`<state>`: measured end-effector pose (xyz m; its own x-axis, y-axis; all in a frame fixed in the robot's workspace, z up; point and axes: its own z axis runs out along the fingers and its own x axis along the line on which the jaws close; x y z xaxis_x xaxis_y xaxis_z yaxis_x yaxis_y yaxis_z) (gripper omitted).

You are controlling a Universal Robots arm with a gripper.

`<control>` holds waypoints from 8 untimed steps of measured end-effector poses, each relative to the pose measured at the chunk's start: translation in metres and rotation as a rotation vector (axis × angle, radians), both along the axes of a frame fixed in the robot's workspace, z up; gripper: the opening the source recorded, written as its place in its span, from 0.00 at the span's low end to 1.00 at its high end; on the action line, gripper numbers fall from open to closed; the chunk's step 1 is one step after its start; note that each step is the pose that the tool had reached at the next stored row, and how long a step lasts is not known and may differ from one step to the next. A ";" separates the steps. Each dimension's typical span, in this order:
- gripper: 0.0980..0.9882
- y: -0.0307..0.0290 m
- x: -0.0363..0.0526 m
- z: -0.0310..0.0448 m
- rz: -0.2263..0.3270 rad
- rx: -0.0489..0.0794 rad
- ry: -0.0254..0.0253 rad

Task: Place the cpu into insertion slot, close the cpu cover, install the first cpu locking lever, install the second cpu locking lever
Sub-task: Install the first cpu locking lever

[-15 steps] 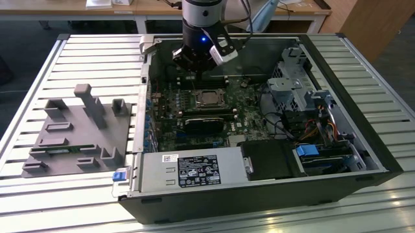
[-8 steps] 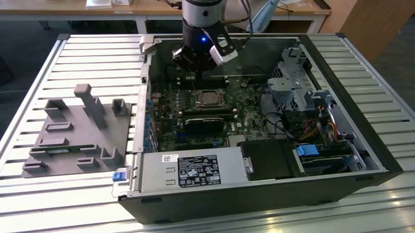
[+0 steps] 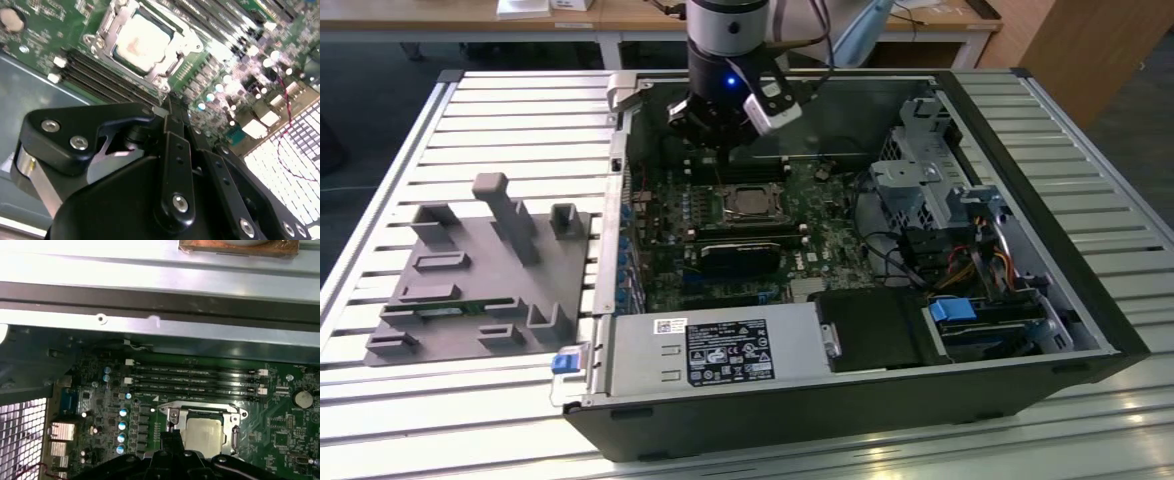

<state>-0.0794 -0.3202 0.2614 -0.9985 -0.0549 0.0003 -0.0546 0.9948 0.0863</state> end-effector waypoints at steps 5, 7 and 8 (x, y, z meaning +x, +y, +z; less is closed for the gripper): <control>0.01 0.0036 -0.0028 0.0000 0.000 0.000 0.0001; 0.01 0.0037 -0.0041 -0.0002 0.000 0.000 -0.0001; 0.01 0.0037 -0.0057 -0.0001 0.000 0.000 0.0000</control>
<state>-0.0851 -0.3165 0.2613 -0.9985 -0.0549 0.0003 -0.0546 0.9948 0.0863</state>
